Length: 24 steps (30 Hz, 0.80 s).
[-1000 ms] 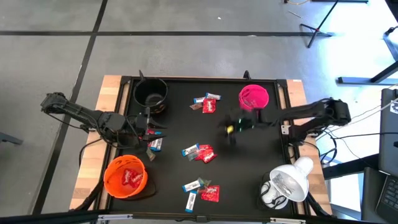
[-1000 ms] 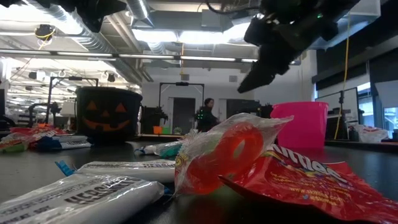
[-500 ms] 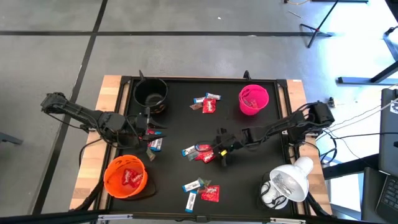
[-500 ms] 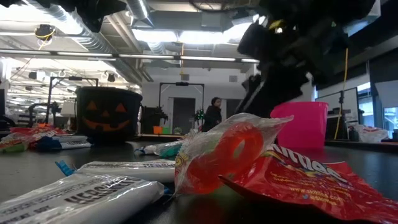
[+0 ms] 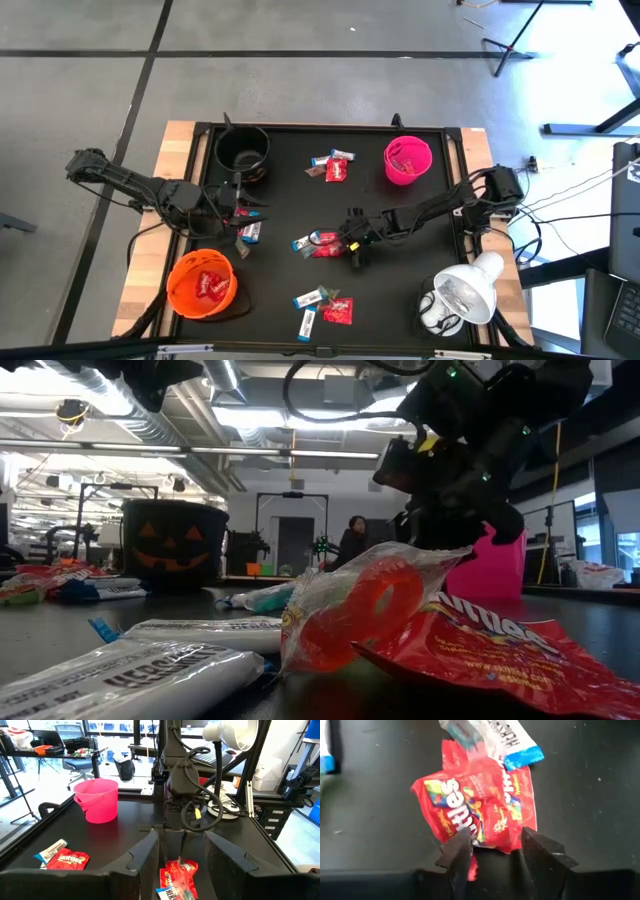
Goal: Sort candy
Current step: Put the red candy into the orange bucket
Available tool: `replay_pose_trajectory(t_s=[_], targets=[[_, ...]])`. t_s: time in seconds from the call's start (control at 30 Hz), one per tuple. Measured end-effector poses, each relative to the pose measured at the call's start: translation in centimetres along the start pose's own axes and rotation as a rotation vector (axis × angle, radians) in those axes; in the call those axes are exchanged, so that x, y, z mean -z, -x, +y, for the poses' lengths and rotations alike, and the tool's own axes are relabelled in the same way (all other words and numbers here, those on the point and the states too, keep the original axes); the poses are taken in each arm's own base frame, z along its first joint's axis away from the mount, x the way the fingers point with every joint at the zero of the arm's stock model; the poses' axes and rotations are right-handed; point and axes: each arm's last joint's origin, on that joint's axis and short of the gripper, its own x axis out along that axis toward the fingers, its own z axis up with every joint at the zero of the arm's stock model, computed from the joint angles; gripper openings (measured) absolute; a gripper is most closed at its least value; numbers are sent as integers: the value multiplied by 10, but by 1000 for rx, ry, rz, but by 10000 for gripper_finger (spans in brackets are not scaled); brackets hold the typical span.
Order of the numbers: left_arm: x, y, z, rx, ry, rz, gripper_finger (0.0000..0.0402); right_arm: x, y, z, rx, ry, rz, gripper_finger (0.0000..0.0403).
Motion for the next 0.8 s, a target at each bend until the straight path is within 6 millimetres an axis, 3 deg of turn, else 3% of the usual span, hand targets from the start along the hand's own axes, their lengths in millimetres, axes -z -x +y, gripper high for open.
replay_pose_trajectory(t_s=[0.33,0.53,0.8], targets=[[0,0,0,0,0,0,145,1,1,-1,13,2,11,10],[0,0,0,0,0,1,145,-2,8,-2,43,1,2,5],[0,0,0,0,0,0,145,-33,45,-1,29,-19,-230,2]])
